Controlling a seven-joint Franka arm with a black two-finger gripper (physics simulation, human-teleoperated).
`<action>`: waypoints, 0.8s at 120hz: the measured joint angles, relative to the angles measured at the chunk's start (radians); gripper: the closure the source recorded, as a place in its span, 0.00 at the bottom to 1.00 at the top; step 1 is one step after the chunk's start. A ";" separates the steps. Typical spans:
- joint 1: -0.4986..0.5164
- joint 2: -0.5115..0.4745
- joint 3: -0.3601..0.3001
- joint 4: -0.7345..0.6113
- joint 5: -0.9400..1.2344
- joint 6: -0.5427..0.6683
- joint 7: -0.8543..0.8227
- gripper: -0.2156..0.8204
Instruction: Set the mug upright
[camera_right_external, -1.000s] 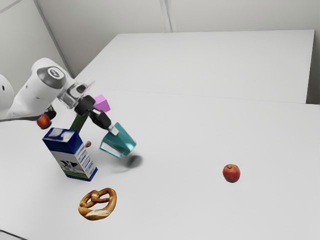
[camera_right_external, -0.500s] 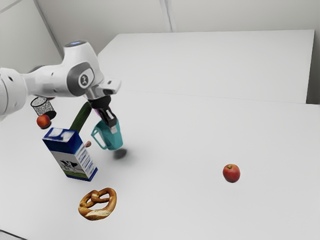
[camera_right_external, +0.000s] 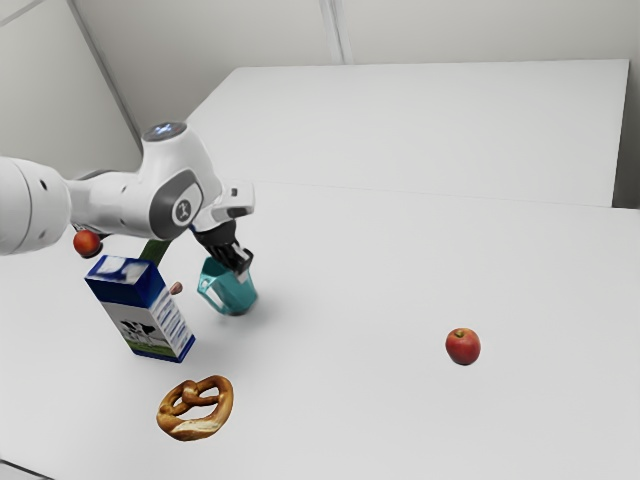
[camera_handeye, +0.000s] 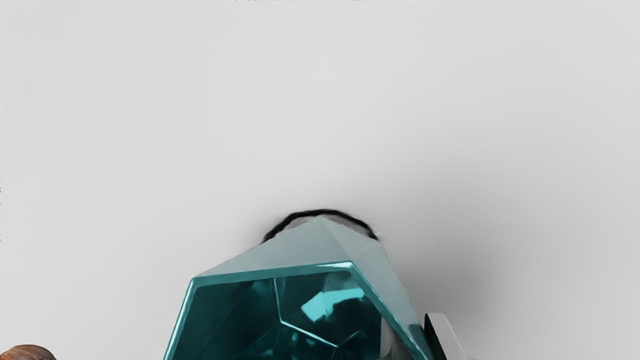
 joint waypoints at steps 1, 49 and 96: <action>0.000 0.000 0.000 0.000 0.000 0.001 -0.003 0.94; -0.001 -0.019 -0.002 -0.001 -0.025 0.014 -0.089 0.35; -0.005 -0.038 0.008 0.315 -0.037 -0.279 -0.127 0.23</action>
